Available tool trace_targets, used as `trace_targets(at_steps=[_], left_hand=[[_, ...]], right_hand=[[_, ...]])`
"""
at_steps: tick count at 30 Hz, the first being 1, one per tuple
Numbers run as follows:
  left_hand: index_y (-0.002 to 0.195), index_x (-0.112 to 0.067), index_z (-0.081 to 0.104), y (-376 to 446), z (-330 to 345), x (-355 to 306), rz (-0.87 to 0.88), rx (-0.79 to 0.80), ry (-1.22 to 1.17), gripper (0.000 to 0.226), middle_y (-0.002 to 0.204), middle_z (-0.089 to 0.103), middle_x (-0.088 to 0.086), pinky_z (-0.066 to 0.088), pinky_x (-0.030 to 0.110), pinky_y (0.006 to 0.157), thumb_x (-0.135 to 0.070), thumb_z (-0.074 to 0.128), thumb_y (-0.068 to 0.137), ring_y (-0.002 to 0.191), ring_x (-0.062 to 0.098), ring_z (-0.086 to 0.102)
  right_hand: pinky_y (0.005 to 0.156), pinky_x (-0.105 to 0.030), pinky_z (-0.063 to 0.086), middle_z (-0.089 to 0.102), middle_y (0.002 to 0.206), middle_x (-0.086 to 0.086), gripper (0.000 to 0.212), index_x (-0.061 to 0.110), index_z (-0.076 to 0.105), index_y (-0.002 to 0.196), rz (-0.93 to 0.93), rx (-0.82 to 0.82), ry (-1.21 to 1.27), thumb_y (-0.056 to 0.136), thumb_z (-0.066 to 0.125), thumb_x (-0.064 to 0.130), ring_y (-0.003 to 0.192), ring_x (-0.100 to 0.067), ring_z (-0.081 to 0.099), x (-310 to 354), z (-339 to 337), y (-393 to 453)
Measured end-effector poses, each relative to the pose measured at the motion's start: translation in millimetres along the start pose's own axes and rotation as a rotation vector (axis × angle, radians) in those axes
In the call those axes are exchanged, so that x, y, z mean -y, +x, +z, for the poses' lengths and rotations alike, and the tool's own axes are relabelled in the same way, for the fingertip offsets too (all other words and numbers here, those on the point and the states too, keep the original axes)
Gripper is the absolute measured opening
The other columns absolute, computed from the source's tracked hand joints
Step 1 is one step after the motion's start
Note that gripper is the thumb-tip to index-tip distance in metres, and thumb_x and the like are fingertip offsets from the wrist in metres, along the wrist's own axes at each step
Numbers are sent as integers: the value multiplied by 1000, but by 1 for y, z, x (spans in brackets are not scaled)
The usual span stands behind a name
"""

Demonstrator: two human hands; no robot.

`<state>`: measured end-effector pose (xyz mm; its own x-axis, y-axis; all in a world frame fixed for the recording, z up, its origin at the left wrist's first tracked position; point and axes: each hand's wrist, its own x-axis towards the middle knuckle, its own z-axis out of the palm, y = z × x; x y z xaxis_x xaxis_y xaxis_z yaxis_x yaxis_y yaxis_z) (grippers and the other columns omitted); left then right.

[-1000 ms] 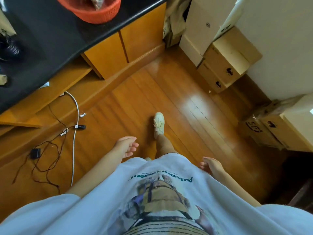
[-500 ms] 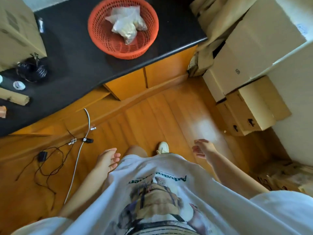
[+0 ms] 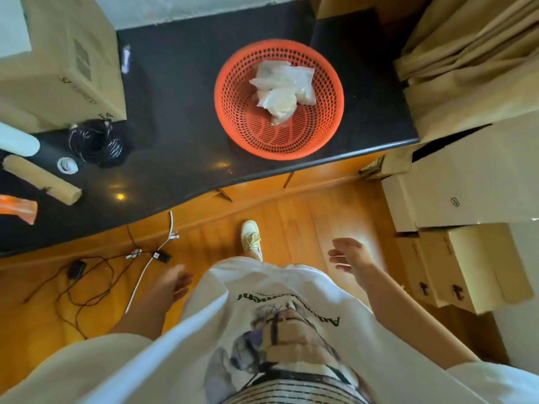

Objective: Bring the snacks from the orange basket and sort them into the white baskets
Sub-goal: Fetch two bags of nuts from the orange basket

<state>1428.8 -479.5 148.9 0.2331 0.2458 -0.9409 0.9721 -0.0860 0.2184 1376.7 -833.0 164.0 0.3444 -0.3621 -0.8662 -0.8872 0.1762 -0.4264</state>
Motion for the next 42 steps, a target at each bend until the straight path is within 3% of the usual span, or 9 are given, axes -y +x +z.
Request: trace_targets(at_steps=[5, 15, 20, 24, 28, 32, 34, 37, 42], left_hand=[[96, -15, 57, 6, 41, -110, 207, 14, 101, 11, 76, 59, -1, 41, 23, 59, -20, 47, 96, 66, 11, 52], [109, -18, 60, 8, 146, -248, 372, 287, -21, 17, 90, 67, 2, 51, 21, 61, -18, 49, 95, 80, 12, 66], [128, -6, 48, 34, 207, -275, 281, 360, -96, 39, 113, 58, 12, 46, 33, 84, 0, 53, 90, 94, 18, 57], [136, -8, 38, 64, 248, -283, 340, 287, -67, 57, 137, 45, 13, 44, 35, 92, 2, 60, 84, 111, 20, 50], [123, -16, 49, 86, 280, -291, 486, 176, -52, 59, 119, 54, 2, 38, 40, 105, 6, 70, 73, 107, 14, 46], [124, -2, 48, 102, 300, -293, 525, 21, -77, 68, 133, 48, 10, 38, 8, 88, 1, 81, 64, 119, 18, 49], [117, 4, 51, 109, 309, -294, 598, -17, -138, 65, 128, 53, 19, 37, 0, 83, 5, 83, 60, 116, 21, 51], [103, 8, 60, 109, 318, -298, 643, 7, -179, 47, 110, 64, 22, 45, 26, 99, 7, 81, 61, 103, 25, 59], [107, -1, 58, 110, 324, -301, 673, 19, -285, 46, 103, 66, 3, 47, 13, 89, 3, 79, 67, 96, 6, 62]], right_hand=[[61, -28, 39, 59, 76, -7, 18, 6, 55, 109, 41, -37, 53, 94, 46, 12, 66, -20, 55, 26, 10, 6], [67, -29, 45, 63, 77, -6, 24, 3, 58, 107, -209, -66, 46, 87, 48, -6, 71, -20, 59, 148, 16, 49], [76, -27, 44, 58, 88, -1, 31, 6, 55, 114, -384, -54, -41, 84, 58, -2, 85, -16, 55, 220, 36, 117], [92, -25, 38, 50, 115, 0, 51, 10, 46, 127, -495, -104, -236, 80, 65, 7, 106, -12, 49, 264, 52, 174], [89, -11, 28, 47, 126, 0, 60, 12, 43, 130, -610, -152, -365, 75, 64, 5, 116, -12, 44, 288, 66, 212], [82, 5, 27, 49, 127, 0, 62, 13, 45, 130, -808, -221, -401, 74, 64, 0, 113, -8, 44, 295, 77, 235], [95, -5, 32, 48, 133, -2, 65, 13, 44, 132, -847, -218, -372, 73, 66, -2, 121, -12, 44, 298, 81, 245], [102, -31, 39, 49, 131, -1, 66, 14, 45, 131, -830, -198, -328, 72, 69, 0, 120, -16, 46, 298, 85, 257], [98, -38, 43, 52, 124, 2, 56, 18, 49, 127, -790, -212, -252, 75, 70, 12, 114, -17, 50, 298, 93, 266]])
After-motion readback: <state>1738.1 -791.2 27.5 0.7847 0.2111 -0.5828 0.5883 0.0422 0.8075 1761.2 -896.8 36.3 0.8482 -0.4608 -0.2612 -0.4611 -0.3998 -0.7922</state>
